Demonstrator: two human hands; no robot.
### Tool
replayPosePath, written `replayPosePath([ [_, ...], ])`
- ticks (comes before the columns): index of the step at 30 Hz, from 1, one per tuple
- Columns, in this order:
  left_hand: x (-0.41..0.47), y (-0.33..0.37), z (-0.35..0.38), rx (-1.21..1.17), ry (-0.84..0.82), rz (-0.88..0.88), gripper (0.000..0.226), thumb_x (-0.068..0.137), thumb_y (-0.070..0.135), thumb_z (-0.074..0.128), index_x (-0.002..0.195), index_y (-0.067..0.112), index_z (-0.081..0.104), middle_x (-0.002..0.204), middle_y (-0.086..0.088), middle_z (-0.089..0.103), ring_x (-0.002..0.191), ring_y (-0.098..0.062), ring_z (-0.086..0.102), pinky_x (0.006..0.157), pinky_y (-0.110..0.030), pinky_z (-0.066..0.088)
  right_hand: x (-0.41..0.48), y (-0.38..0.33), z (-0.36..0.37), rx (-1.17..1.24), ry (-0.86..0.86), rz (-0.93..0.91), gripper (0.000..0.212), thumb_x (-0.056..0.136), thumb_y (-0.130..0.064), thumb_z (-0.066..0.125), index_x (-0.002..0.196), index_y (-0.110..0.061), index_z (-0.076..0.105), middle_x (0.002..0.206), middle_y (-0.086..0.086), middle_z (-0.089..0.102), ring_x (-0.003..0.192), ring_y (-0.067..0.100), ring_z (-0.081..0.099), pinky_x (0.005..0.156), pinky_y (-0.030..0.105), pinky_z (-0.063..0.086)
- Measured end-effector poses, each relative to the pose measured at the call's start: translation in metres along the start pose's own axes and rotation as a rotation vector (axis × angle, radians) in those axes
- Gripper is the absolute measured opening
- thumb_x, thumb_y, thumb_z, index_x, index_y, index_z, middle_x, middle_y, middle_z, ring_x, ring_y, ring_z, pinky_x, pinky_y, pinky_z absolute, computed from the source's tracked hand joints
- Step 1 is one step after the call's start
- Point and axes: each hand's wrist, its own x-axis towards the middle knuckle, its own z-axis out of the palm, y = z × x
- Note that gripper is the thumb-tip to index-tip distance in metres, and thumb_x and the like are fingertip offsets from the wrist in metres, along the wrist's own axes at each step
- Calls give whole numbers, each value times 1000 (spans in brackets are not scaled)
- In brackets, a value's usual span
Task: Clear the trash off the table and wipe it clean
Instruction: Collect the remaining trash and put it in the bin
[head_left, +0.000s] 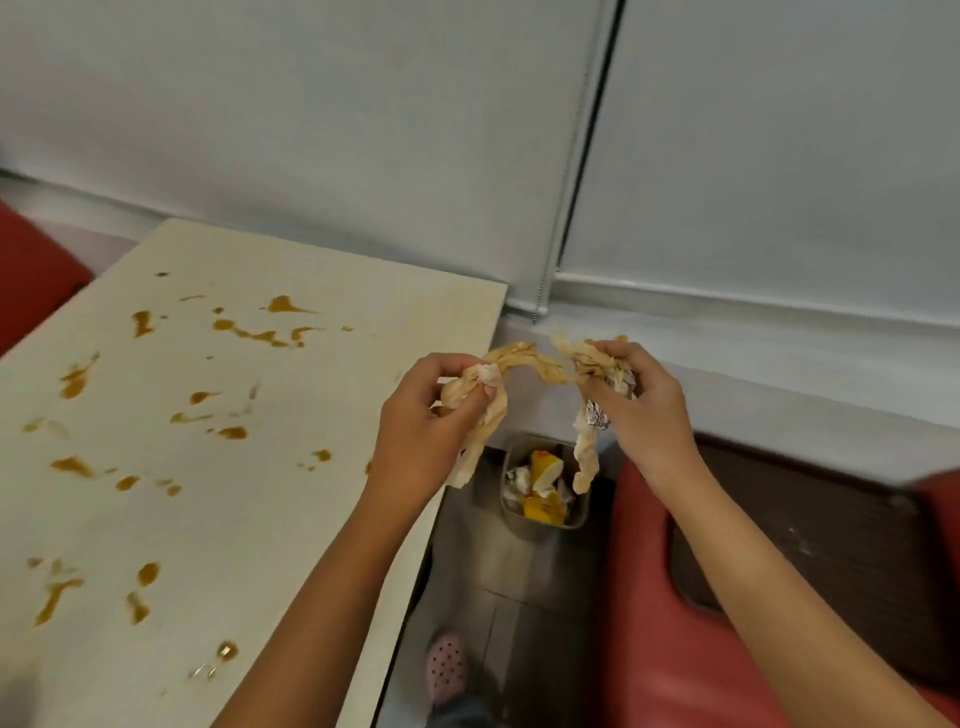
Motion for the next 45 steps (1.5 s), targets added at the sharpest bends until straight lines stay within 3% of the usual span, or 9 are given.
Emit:
replayPosePath([
  [6,49,-40,62,-107,-88,-132,10,84,21,65,92,26,61,90,2,64,77,-10,59,62,-15,45,31,61,-22,-5,184,146,26,83,-4,63,94,-27,61,94,-8,63,85,5,58,76,16,46],
  [11,63,-97,117,-155,-11,-304,10,84,19,66,89,27,61,87,7,63,79,-6,60,67,-18,47,58,135,-19,-18,248,249,25,84,-1,62,99,-21,61,87,-11,61,66,-9,57,57,4,42],
  [18,86,-211,190,-170,123,-510,22,85,10,63,89,32,59,97,-1,65,87,-16,63,69,-26,51,94,265,1,-6,263,417,28,84,0,60,106,-16,63,106,3,64,92,13,61,71,9,47],
  [23,110,-305,228,-41,131,-594,23,85,15,63,90,36,55,99,4,60,92,-17,60,76,-36,54,118,347,14,-10,232,469,24,85,0,58,102,-18,61,96,-4,61,80,-3,54,61,0,41],
  [32,131,-442,271,156,41,-598,21,90,17,57,111,18,53,112,-3,57,96,-15,54,65,-18,44,132,485,39,-162,166,596,20,90,-8,55,107,-17,61,106,3,60,83,8,53,52,4,38],
  [35,134,-477,276,238,-48,-642,34,91,20,58,122,12,49,123,-7,54,104,-18,53,74,-24,43,134,525,44,-256,102,659,26,92,-14,54,118,-17,55,120,5,55,104,18,54,63,13,41],
  [38,135,-499,277,334,-210,-655,50,87,19,63,132,11,42,132,-11,48,115,-23,50,80,-23,40,135,547,45,-305,-13,773,45,91,-21,55,133,-16,41,135,11,45,119,27,47,92,36,45],
  [41,136,-501,275,443,-359,-650,58,89,24,59,140,14,34,138,-10,43,123,-27,46,86,-27,41,135,546,46,-316,-106,872,57,92,-28,54,141,-17,29,140,13,38,125,32,42,92,37,40],
  [45,135,-485,269,496,-399,-643,51,90,22,57,138,15,39,138,-12,44,124,-28,45,96,-33,41,135,523,40,-353,-130,825,53,96,-23,47,144,-18,26,142,12,40,128,31,40,101,40,37],
])
